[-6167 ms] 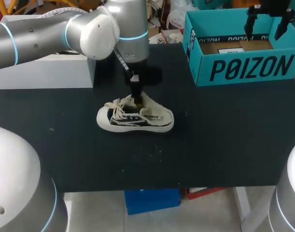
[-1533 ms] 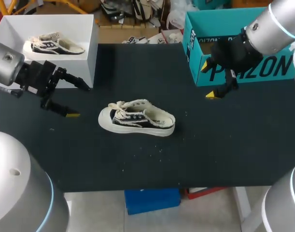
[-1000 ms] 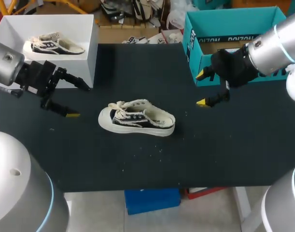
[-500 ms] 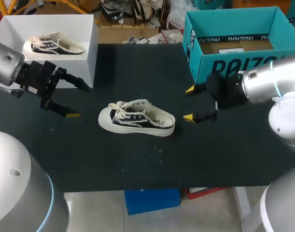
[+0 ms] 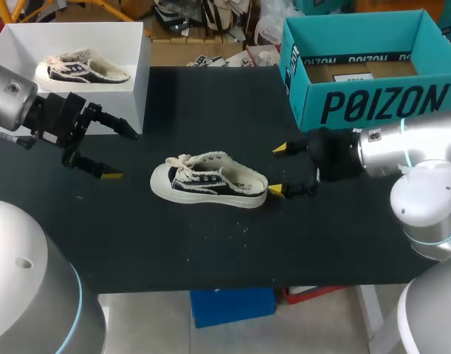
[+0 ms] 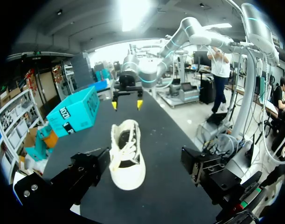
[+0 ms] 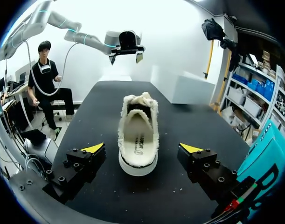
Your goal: Take the shoe out of the shoebox, open the shoe tongue, remove and reinsert the insole, then place the shoe into the shoebox
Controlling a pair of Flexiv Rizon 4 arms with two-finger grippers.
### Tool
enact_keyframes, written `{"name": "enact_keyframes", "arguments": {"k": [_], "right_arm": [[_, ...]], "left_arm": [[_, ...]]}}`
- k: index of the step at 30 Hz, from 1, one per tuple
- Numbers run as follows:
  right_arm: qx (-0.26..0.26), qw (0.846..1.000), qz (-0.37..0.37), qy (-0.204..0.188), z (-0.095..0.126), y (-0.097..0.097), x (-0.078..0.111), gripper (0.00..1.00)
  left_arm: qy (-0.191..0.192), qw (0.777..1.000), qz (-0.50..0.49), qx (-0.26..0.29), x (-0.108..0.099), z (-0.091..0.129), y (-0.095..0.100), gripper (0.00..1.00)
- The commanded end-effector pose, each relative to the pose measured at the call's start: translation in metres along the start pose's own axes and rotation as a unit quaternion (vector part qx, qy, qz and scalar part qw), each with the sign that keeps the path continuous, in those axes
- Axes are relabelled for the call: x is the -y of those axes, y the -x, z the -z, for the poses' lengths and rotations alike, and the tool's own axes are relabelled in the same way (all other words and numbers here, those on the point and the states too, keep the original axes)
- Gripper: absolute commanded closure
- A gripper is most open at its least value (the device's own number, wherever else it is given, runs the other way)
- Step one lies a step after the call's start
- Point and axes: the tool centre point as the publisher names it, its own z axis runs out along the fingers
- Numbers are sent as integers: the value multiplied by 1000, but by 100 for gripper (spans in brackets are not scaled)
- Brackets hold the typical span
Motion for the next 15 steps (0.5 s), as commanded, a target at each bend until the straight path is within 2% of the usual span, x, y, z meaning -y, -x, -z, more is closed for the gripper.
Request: {"name": "enact_keyframes", "arguments": {"k": [1,15], "right_arm": [[8,1000,-6,12,-14,-1,7,0],[7,999,-26,16,-39,-6,23,0]], "left_arm": [[1,1000,-1,2,-1,-1,-1,0],[1,1000,-1,2,-1,-1,-1,0]]}}
